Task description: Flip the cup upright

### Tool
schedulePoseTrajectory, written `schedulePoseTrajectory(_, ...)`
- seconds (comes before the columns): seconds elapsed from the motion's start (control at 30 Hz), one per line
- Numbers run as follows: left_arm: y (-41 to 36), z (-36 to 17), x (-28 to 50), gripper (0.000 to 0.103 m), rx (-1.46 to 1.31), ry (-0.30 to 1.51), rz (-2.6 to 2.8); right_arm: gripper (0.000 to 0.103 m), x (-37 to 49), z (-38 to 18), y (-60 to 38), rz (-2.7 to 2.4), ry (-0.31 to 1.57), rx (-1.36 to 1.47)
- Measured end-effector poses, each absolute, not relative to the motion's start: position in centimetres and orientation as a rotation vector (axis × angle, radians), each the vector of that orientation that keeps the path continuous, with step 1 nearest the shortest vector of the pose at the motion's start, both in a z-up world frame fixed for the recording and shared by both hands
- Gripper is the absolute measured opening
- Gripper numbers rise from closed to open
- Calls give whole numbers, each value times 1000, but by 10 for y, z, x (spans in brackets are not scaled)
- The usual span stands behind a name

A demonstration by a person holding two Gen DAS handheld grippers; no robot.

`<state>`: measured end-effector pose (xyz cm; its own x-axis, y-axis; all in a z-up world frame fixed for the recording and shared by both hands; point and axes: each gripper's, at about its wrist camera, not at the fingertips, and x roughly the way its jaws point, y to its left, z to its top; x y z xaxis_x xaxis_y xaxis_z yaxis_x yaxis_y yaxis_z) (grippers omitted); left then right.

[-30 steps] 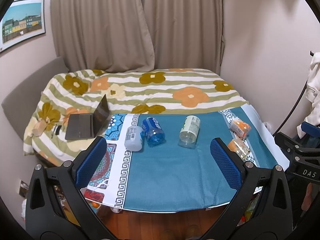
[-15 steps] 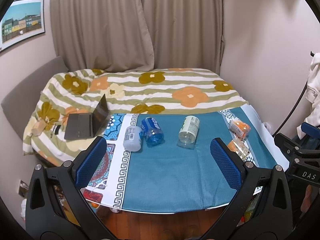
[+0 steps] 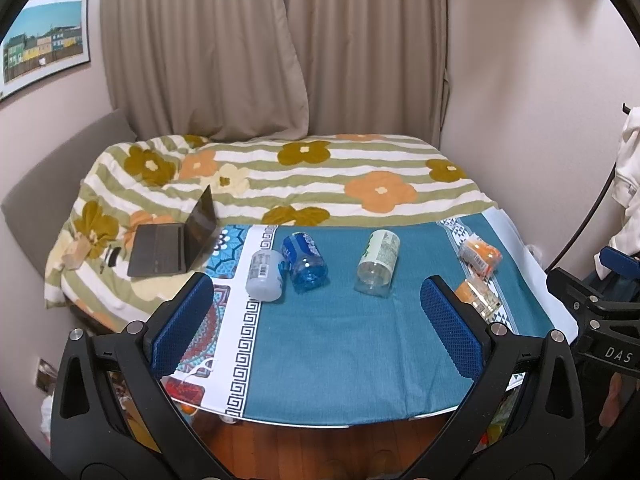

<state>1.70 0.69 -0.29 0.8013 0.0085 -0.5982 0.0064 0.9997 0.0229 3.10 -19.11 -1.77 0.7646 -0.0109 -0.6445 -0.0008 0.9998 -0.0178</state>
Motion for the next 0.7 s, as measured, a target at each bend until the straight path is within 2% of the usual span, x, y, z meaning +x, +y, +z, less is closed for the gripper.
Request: schedulePoseTrajectory(0.7, 9, -6, 18, 103, 16, 650, -3, 102, 30, -19, -187, -2, 702, -23)
